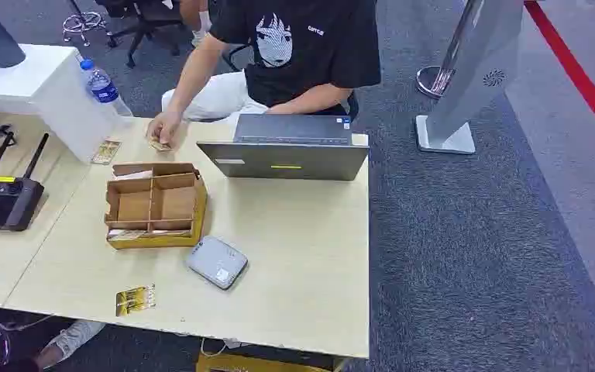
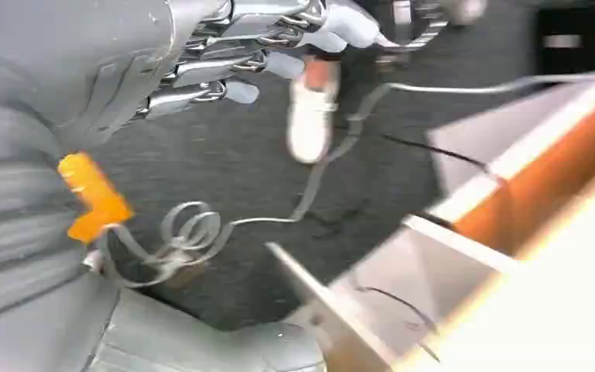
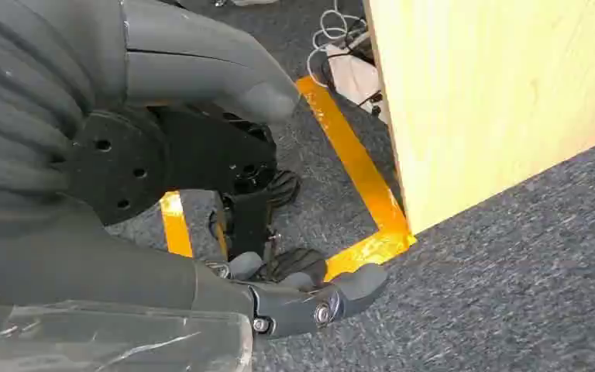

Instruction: Pass the card to the sensor for recognition and then transmit it.

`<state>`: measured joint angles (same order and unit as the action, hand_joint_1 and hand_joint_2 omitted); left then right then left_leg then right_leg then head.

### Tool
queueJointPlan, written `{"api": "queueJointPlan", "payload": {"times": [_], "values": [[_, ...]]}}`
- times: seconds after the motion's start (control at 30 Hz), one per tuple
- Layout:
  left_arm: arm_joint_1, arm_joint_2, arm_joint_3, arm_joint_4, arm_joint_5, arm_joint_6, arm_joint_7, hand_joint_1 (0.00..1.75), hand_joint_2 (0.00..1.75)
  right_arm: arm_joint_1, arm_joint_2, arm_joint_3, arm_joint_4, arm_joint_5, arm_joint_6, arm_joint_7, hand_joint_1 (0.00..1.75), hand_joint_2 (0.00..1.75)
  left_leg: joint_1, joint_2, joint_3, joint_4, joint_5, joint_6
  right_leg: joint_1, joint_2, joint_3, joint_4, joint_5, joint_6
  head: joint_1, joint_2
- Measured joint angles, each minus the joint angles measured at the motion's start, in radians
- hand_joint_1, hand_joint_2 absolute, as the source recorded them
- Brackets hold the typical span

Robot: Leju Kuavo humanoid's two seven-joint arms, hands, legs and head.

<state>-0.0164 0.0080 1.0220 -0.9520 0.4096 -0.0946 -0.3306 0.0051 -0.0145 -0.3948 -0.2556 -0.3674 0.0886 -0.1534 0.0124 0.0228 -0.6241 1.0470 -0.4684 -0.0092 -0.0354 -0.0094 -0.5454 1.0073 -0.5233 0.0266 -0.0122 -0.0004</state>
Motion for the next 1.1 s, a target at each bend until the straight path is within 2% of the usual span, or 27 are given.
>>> {"api": "queueJointPlan", "payload": {"times": [0.2,0.4,0.77,1.1], "values": [[0.017,-0.036,-0.009,-0.161,-0.114,0.014,-0.049,0.0,1.75,-0.001,0.006,-0.012,0.005,0.018,-0.011,0.014,0.0,1.75,0.0,0.0,0.0,0.0,0.0,0.0,0.0,0.0,0.0,0.0,0.0,0.0,0.0,0.0],[0.036,-0.035,-0.06,-0.255,-0.233,0.052,-0.067,0.0,1.75,-0.001,0.007,-0.013,0.007,0.024,-0.015,0.022,0.0,1.75,0.0,0.0,0.0,0.0,0.0,0.0,0.0,0.0,-0.001,0.0,0.0,0.0,0.0,0.0],[0.038,0.023,-0.268,-0.411,-0.56,0.146,-0.064,0.0,1.75,-0.005,0.008,-0.013,0.013,0.066,-0.028,0.052,0.0,1.75,0.0,0.0,0.0,0.0,0.0,0.0,0.0,0.001,-0.001,0.0,0.0,0.0,0.0,0.0],[0.028,0.1,-0.494,-0.513,-0.86,0.218,-0.035,0.0,1.75,-0.006,0.014,-0.014,0.018,0.106,-0.036,0.08,0.0,1.75,0.0,0.001,0.0,0.0,0.0,0.0,0.0,0.001,-0.001,0.0,0.0,0.0,0.0,0.0]]}}
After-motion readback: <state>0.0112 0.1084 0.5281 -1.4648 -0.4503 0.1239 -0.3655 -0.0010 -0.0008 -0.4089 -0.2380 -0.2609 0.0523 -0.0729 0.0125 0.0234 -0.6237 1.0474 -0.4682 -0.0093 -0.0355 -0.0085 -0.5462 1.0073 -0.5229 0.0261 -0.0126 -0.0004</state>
